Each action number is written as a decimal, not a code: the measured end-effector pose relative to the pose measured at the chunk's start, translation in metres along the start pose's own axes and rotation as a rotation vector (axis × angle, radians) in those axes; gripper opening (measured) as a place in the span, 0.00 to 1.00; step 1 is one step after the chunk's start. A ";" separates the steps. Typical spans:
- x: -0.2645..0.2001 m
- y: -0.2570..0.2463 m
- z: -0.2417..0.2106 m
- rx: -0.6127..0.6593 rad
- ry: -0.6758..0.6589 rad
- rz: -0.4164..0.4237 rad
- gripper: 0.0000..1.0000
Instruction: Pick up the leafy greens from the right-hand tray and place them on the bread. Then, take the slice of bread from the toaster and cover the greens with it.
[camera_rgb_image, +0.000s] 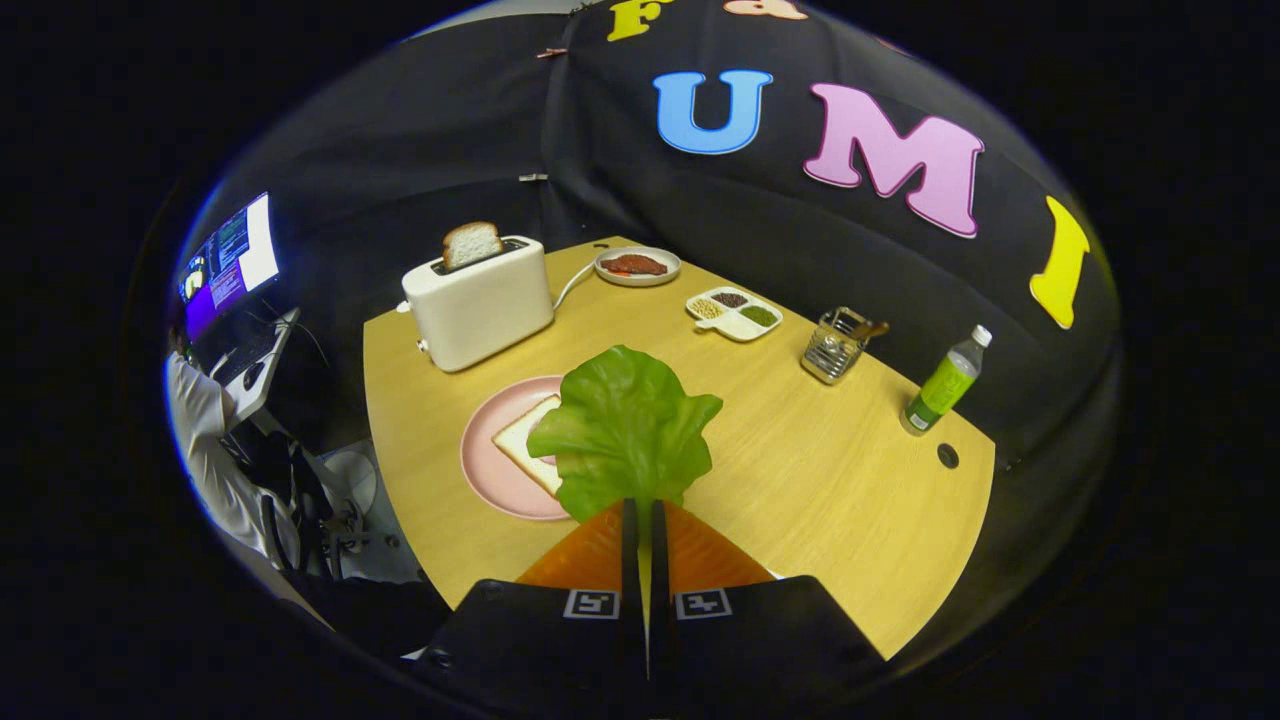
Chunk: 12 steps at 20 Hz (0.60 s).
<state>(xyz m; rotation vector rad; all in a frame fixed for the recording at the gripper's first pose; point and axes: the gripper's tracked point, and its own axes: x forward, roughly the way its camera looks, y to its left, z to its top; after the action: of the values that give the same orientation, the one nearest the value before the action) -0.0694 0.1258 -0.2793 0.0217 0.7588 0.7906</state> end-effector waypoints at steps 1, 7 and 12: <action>0.005 0.010 0.011 -0.002 -0.009 0.018 0.05; 0.048 0.056 0.044 -0.068 0.011 0.090 0.06; 0.086 0.071 0.041 -0.066 0.075 0.087 0.06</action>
<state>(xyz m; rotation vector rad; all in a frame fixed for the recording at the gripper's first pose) -0.0494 0.2428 -0.2809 -0.0344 0.8062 0.9034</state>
